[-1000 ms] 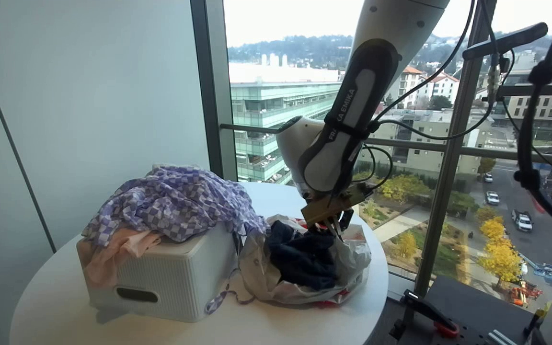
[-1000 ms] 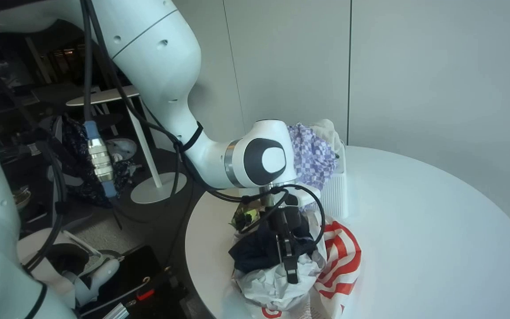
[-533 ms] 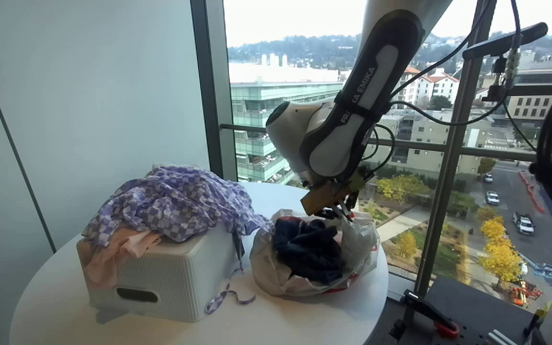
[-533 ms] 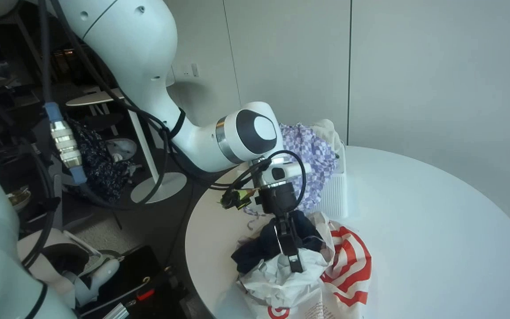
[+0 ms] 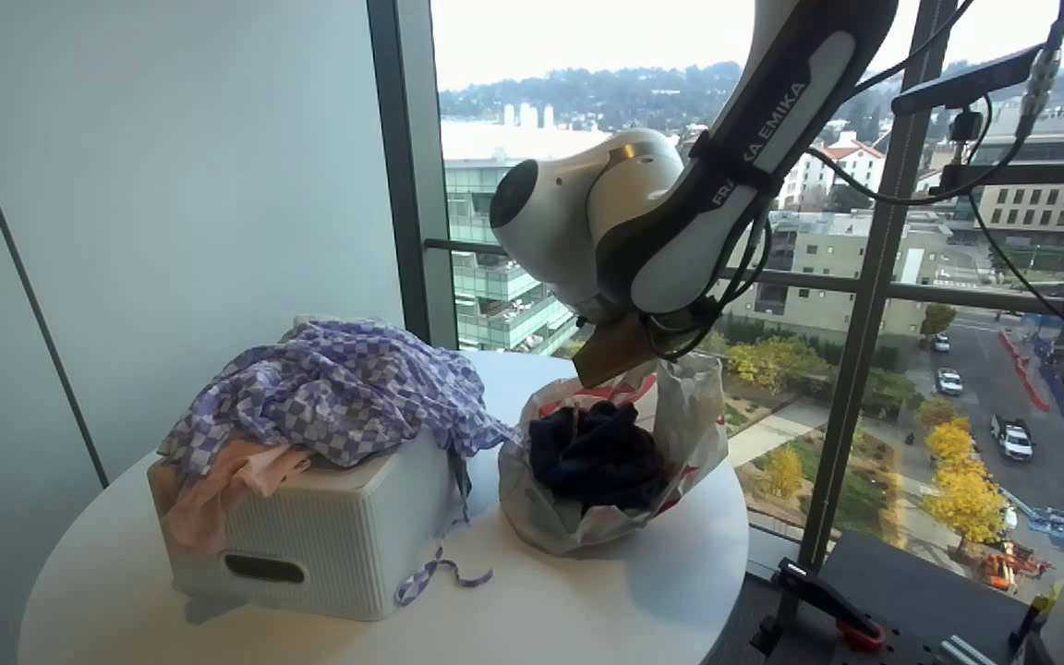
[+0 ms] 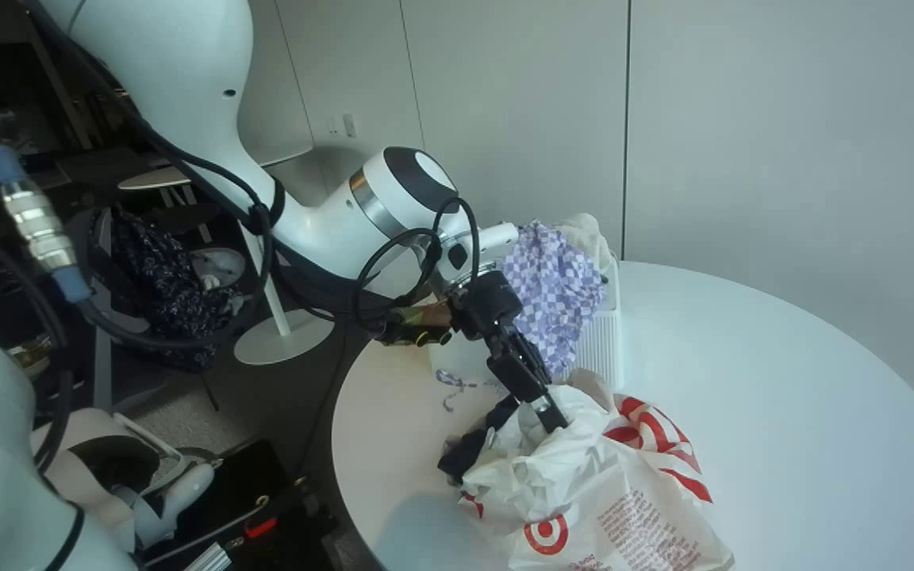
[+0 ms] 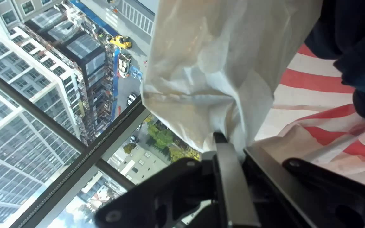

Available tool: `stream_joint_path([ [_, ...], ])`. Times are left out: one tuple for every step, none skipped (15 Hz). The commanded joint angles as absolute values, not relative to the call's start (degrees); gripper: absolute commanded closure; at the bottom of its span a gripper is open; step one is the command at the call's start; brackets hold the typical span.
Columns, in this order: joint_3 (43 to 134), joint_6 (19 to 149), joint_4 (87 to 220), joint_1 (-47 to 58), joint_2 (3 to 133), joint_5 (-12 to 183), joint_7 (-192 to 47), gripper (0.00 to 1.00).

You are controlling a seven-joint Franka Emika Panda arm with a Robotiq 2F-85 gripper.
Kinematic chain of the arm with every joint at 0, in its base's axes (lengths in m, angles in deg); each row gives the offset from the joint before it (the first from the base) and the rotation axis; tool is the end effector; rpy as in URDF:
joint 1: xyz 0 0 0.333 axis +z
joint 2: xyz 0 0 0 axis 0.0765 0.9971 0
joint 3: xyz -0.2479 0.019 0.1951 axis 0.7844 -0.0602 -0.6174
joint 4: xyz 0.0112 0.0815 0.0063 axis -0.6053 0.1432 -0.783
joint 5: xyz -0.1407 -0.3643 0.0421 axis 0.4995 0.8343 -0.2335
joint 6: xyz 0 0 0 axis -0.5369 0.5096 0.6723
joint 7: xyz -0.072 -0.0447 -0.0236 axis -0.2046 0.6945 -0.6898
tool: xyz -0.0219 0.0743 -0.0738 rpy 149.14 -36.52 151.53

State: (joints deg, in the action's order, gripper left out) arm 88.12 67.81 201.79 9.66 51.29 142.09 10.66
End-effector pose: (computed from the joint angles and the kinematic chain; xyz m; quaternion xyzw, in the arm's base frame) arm 0.4505 -0.0328 0.2917 0.8369 -0.3528 0.1516 0.3901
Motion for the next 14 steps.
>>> stream_joint_path([
  [84.98, 65.48, 204.93, 8.73, 44.57, 147.06, 18.06, 0.93],
  [84.36, 65.42, 205.31, 8.78, 43.47, 148.10, 19.42, 0.93],
  [83.77, 65.80, 205.39, 8.84, 42.68, 149.94, 20.53, 0.94],
  [83.11, 65.73, 205.25, 8.91, 42.32, 152.30, 22.06, 0.96],
  [82.27, 65.30, 204.94, 9.12, 42.30, 155.26, 23.28, 0.96],
  [81.85, 65.70, 204.65, 9.16, 42.29, 157.50, 24.27, 0.98],
  [81.75, 67.35, 203.79, 9.11, 43.35, 159.63, 24.70, 0.98],
  [81.46, 67.59, 203.12, 9.08, 44.40, 162.26, 25.98, 1.00],
  [81.27, 68.43, 202.60, 9.19, 45.24, 164.07, 27.01, 1.00],
  [81.13, 69.02, 202.32, 9.29, 45.63, 165.72, 28.46, 1.00],
  [81.11, 69.87, 202.17, 9.37, 46.03, 166.60, 29.21, 1.00],
  [81.22, 71.10, 202.18, 9.38, 46.25, 166.92, 29.63, 1.00],
  [81.39, 72.85, 202.18, 9.29, 46.44, 167.68, 30.19, 1.00],
  [81.62, 75.39, 202.22, 9.12, 46.40, 169.27, 31.27, 1.00],
])
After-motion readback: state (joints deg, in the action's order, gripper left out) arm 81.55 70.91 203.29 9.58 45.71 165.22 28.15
